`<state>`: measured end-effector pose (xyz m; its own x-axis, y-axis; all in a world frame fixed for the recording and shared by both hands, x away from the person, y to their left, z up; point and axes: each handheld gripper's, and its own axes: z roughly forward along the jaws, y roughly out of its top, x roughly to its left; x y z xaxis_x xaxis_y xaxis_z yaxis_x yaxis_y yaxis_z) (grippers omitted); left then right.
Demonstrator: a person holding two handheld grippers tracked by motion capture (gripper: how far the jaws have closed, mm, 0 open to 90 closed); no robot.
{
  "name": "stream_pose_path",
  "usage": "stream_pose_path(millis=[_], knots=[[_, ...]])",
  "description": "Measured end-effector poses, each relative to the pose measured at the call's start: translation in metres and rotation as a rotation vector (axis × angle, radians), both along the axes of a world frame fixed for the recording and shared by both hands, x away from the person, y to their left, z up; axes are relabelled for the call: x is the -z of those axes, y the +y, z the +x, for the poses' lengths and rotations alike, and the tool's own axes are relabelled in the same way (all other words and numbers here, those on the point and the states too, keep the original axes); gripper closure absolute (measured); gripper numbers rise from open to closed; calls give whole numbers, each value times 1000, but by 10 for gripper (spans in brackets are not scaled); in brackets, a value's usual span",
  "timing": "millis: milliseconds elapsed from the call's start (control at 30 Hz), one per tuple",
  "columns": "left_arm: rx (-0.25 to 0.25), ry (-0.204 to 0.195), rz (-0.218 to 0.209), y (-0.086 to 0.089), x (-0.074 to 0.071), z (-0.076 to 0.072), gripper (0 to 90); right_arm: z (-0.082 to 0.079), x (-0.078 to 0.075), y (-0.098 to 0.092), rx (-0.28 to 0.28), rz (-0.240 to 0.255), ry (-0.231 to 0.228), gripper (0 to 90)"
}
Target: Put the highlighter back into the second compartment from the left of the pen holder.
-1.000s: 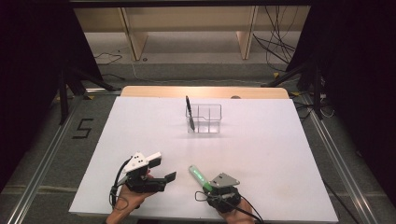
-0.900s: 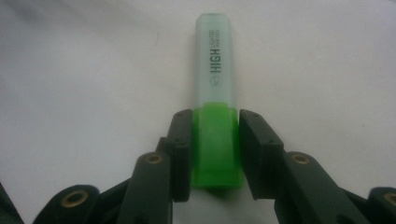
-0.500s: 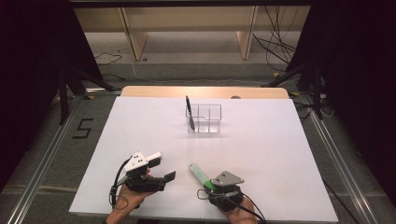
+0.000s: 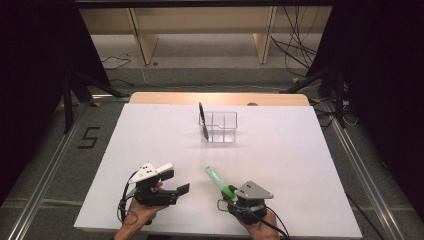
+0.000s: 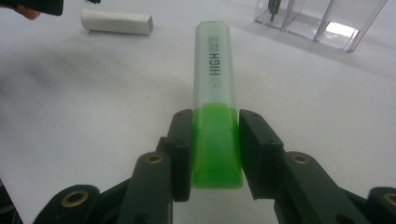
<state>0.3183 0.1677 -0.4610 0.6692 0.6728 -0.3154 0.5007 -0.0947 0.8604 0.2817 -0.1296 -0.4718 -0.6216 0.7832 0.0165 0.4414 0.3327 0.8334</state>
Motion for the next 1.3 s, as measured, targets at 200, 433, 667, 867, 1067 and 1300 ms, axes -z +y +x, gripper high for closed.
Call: stream_pose_path(millis=[200,433,667,867,1067,1300], knots=[[24,25,-28,-7,-1,-2,165,-2,-3,-2,2,20,-36,676],[37,65,-72,-12,0,-3,165,-5,-6,-1,-3,26,-65,676],[33,85,-91,-19,-1,-4,165,-9,-8,0,-11,45,-95,676],[47,91,-102,-25,-2,-5,166,-10,-8,1,-21,45,-102,676],[40,86,-96,-22,-4,-3,166,-15,-13,4,-64,10,-139,676],[30,72,-97,-15,-10,0,165,-24,-18,7,-131,-95,-234,676]])
